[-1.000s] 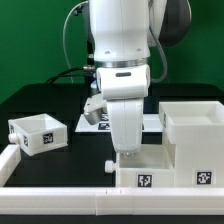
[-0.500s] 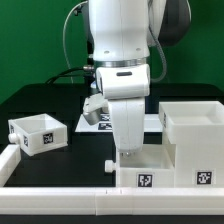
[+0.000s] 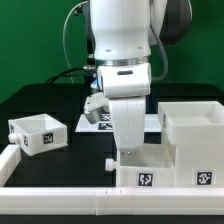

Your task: Assemble drawer

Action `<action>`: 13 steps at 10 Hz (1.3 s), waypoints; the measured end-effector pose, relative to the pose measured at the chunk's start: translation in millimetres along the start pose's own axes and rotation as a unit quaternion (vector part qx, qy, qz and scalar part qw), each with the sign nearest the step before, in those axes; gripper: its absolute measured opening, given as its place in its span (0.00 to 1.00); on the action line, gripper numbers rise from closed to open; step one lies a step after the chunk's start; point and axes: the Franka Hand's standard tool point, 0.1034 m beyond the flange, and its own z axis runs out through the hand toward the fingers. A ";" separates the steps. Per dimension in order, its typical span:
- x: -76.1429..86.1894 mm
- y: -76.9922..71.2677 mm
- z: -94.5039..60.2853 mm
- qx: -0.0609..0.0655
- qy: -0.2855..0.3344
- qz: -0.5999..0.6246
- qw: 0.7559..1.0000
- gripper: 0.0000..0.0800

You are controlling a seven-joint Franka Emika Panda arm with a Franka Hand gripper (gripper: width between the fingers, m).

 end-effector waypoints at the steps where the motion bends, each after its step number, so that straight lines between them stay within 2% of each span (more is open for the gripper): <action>1: -2.9 -0.1 -1.1 -0.001 0.000 0.000 1.000 0.05; 4: -4.9 -0.9 -4.1 -0.002 -0.001 -0.002 1.000 0.05; 7: 2.8 -0.2 -1.1 0.001 0.000 -0.008 1.000 0.05; 13: 0.8 -1.0 0.4 0.001 0.000 -0.012 1.000 0.05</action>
Offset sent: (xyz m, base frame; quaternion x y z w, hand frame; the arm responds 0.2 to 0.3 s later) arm -0.0080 0.0056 0.0098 -0.0098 0.0086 -0.0395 0.9991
